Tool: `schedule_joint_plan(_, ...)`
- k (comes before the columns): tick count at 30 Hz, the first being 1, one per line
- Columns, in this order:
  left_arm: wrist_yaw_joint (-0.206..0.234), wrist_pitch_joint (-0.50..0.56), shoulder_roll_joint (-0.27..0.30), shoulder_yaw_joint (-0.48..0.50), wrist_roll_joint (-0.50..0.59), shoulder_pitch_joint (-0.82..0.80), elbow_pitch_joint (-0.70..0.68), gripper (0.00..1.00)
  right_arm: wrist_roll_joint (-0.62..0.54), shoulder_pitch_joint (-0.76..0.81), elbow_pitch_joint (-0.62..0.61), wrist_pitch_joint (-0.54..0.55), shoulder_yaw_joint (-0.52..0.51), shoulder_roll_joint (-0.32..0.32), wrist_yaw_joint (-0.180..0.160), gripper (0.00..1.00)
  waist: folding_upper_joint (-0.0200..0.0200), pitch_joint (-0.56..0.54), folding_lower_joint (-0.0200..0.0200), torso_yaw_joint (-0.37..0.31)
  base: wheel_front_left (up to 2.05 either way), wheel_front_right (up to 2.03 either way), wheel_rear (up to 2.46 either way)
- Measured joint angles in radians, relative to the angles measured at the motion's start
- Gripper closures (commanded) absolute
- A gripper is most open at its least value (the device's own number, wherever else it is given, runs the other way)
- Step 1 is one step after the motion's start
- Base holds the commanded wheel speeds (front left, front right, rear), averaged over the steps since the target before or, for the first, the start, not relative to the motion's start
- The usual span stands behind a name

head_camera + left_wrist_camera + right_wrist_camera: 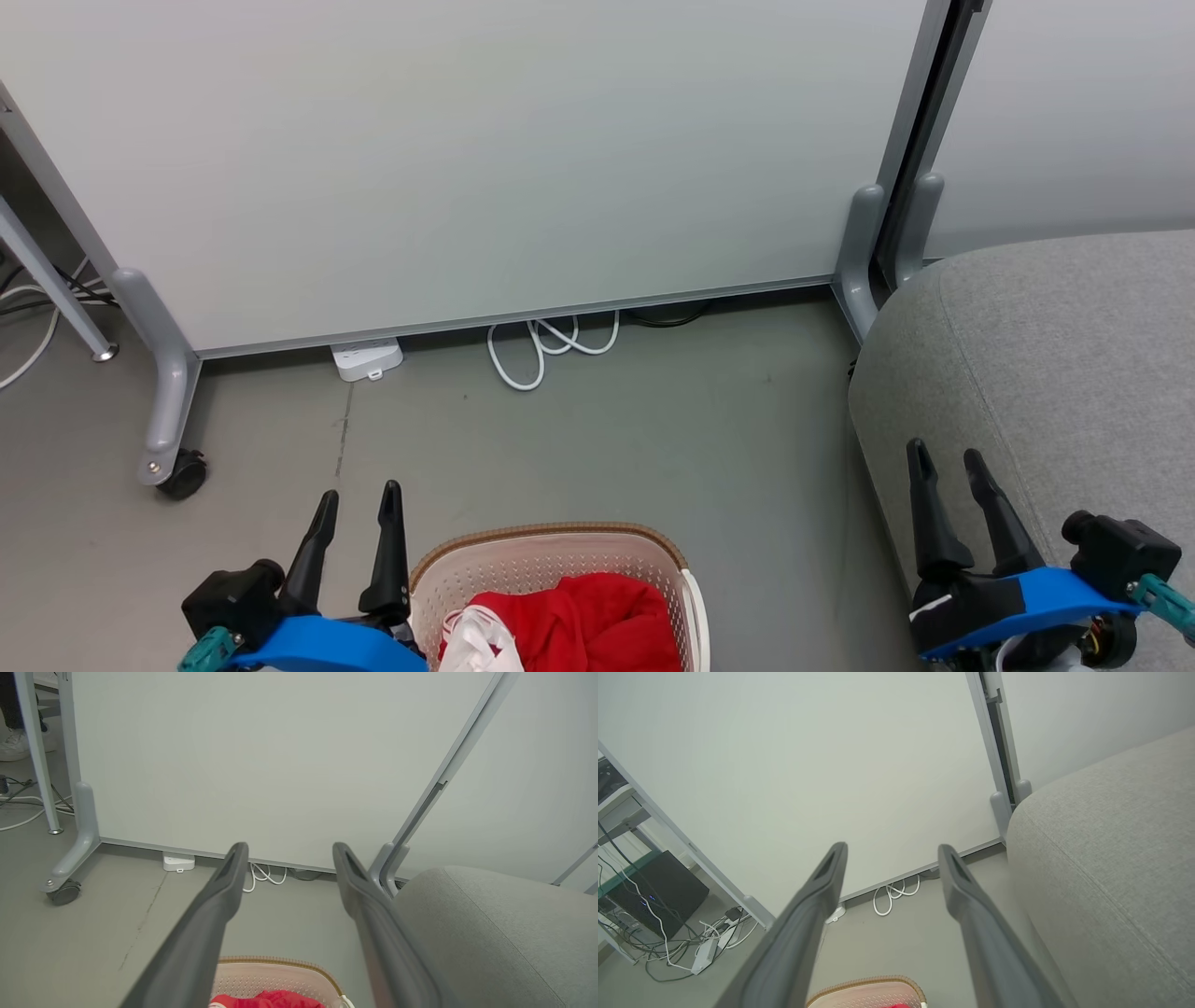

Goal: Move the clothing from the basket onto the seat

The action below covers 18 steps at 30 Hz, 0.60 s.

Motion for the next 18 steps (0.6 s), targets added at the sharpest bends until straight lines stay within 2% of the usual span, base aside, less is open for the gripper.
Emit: schedule_joint_plan(18, 0.026, -0.039, -0.003, -0.026, 0.127, -0.009, 0.012, 0.0, -0.17, 0.012, -0.023, 0.002, -0.028, -0.001, 0.0, 0.0, 0.0, -0.003, 0.0, 0.009, 0.0, 0.0, 0.0)
